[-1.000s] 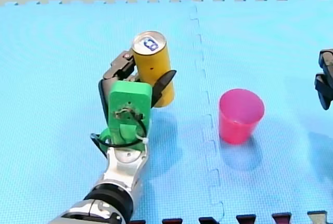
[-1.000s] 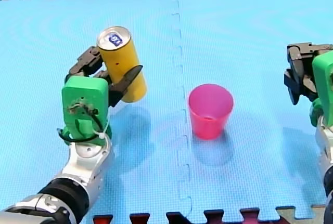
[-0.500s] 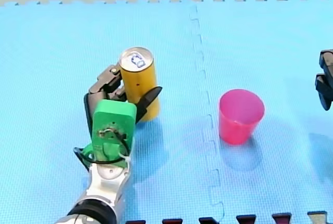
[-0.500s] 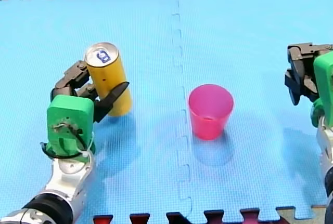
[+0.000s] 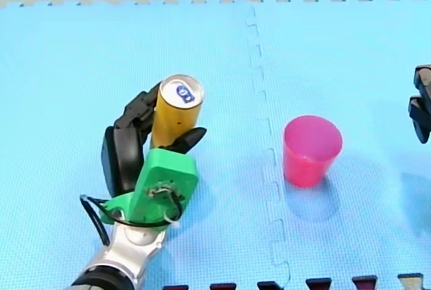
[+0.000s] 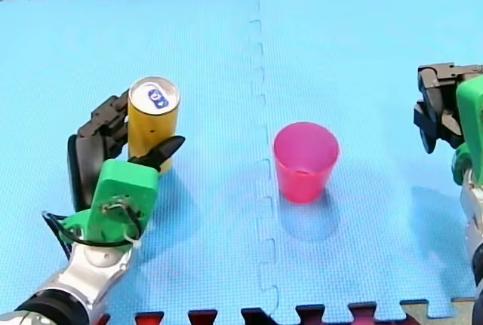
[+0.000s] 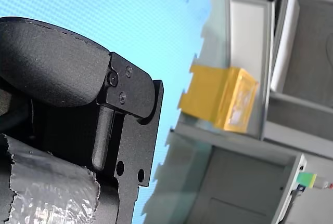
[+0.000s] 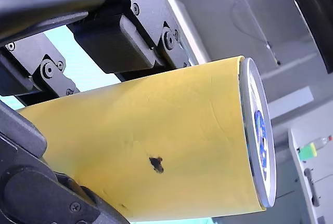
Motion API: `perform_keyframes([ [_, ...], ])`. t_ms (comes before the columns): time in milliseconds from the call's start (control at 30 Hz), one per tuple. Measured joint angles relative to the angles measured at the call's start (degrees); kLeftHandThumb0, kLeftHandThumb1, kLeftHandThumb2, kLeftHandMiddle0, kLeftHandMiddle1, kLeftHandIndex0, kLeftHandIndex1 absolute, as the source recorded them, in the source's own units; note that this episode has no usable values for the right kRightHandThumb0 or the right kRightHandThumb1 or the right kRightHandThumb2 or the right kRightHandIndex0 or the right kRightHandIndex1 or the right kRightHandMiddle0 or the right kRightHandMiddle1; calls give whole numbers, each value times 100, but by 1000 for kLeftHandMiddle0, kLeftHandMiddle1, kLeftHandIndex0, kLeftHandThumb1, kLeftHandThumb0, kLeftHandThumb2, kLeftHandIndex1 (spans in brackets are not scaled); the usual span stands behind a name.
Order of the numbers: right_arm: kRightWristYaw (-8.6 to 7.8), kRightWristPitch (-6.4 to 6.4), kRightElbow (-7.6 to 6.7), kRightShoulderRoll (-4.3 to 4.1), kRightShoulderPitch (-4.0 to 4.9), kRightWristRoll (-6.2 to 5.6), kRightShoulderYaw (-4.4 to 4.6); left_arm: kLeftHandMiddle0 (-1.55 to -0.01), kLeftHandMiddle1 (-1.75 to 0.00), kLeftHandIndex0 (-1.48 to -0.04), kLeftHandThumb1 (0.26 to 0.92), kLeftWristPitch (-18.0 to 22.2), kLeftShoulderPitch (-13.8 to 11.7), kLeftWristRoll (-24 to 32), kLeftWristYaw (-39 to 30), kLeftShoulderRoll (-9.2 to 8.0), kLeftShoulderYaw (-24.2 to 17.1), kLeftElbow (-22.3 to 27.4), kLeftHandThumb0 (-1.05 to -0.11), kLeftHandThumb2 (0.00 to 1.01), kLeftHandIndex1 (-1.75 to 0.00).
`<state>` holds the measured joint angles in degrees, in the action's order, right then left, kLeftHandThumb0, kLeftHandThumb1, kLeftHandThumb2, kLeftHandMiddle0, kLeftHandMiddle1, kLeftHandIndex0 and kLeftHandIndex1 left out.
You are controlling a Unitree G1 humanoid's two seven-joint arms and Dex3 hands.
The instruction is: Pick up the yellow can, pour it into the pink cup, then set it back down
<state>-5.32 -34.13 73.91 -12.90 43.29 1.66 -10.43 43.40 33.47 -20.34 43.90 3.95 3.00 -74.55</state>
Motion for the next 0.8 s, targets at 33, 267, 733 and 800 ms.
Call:
perform_keyframes([
  [33,-5,0,1,-2,1,-1,-2,-1252,0,-1094,838,-12,-2,-15,22,-4,20,-5,-384,0,-1],
  [267,-34,14,15,-22,19,-4,-16,-1247,0,-1099,837,-68,7,-85,77,-21,105,-49,-378,0,-2],
  [733,-77,87,16,-96,37,-15,-38,-1257,-5,-1102,837,123,164,932,-1108,223,-568,-93,-362,0,-3],
  [800,-77,90,15,-96,43,-16,-39,-1259,-6,-1104,837,123,172,1042,-1225,288,-665,-93,-365,0,-3],
])
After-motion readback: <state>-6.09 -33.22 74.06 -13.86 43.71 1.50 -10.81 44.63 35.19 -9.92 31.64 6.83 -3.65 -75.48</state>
